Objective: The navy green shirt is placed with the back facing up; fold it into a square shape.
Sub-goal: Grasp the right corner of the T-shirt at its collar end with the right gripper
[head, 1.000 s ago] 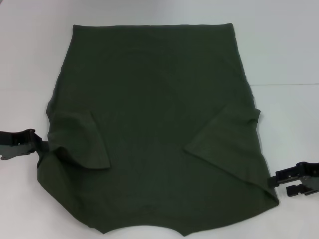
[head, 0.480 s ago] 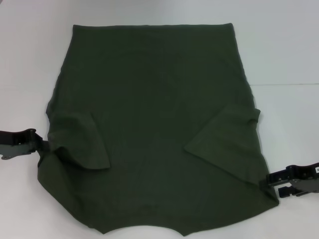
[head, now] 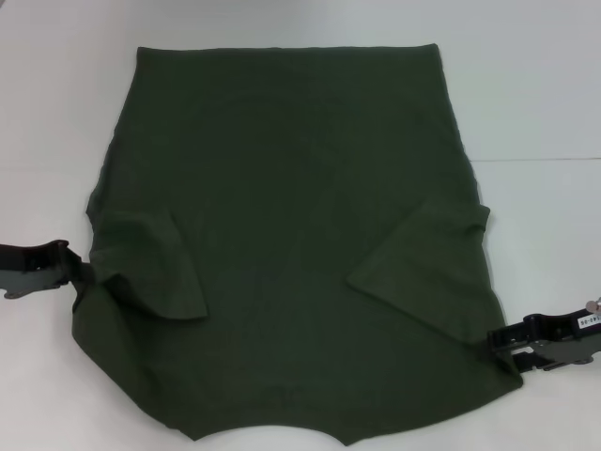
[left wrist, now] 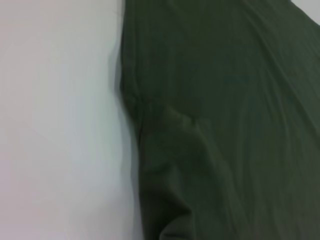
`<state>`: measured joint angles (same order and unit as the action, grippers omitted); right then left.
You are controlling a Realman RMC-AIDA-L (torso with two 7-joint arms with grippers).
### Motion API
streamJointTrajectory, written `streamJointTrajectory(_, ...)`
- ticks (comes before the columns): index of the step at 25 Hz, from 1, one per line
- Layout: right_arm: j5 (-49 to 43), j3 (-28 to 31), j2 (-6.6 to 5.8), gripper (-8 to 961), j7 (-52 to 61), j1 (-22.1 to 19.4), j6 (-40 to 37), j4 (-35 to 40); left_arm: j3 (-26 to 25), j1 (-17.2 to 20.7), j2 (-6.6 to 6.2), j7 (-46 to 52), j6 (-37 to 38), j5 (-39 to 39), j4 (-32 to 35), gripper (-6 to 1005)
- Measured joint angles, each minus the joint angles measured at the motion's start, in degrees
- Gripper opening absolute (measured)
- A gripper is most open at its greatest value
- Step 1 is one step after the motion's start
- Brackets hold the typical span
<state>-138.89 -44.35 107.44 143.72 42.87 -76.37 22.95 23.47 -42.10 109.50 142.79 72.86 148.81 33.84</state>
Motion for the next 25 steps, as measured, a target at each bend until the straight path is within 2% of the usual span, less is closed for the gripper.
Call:
streamJointTrajectory(10, 0.2, 0.2, 2.17, 778, -0.8, 1.4, 0.0, -0.2, 0.0, 0.0, -0.16, 0.0, 0.0, -0.3, 0.0, 3)
streamJointTrajectory(25, 3.4, 0.6, 2.71, 778, -1.3, 2.8, -2.7, -0.2, 0.0, 0.0, -0.26, 0.1, -0.1, -0.3, 0.2, 3)
